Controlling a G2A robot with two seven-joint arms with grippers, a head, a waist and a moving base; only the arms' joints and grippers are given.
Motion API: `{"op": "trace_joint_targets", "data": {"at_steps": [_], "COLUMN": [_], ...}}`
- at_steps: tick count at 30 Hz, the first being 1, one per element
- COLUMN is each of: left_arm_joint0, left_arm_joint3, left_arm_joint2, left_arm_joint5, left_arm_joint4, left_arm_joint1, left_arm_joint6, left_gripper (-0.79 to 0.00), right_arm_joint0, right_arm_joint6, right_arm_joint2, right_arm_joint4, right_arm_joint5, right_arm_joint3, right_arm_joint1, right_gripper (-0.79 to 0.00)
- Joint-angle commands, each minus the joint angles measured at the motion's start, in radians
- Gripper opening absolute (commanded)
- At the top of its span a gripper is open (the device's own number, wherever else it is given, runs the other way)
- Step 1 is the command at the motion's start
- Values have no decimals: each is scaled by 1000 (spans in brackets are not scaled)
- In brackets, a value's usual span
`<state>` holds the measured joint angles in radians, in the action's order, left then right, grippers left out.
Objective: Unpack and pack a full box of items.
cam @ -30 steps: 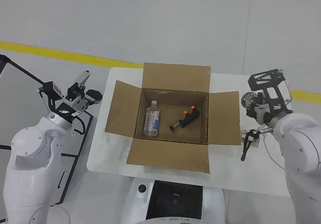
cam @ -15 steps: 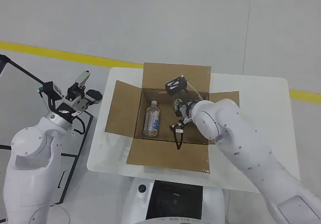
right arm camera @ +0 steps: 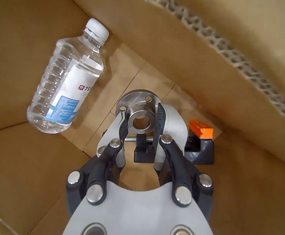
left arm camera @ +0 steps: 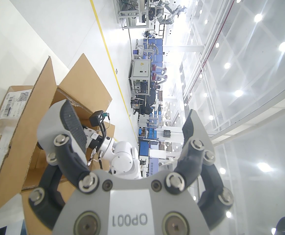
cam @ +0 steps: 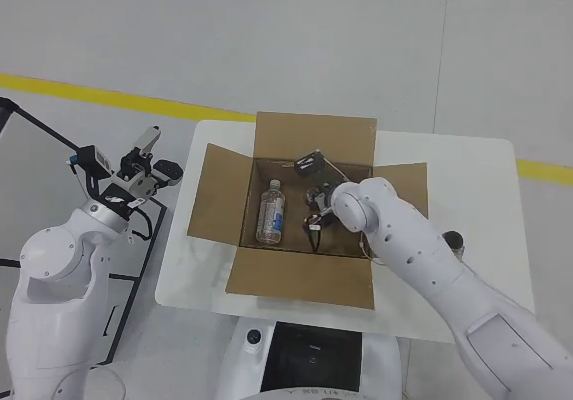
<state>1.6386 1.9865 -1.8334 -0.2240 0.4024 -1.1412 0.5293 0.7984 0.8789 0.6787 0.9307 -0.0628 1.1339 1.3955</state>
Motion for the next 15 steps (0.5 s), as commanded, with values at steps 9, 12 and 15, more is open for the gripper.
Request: {"op": "trace_joint_targets", "data": {"at_steps": [9,12,15], "left_arm_joint0": [0,0,0], "left_arm_joint3": [0,0,0], "left_arm_joint2": [0,0,0], "left_arm_joint5": [0,0,0], "left_arm_joint4": [0,0,0], "left_arm_joint1": [0,0,0], "left_arm_joint6": [0,0,0], "left_gripper": [0,0,0], "right_arm_joint0": [16,33,76], "right_arm_joint6": [-62,-70,-76], "right_arm_joint2": [-2,13,65], "right_arm_joint4": [-2,6,22], "right_arm_joint5": [62,69,60], "right_arm_joint3": [-42,-10,94], "right_arm_joint1": [13,8,-14], "right_gripper": [-446,-446,-456]}}
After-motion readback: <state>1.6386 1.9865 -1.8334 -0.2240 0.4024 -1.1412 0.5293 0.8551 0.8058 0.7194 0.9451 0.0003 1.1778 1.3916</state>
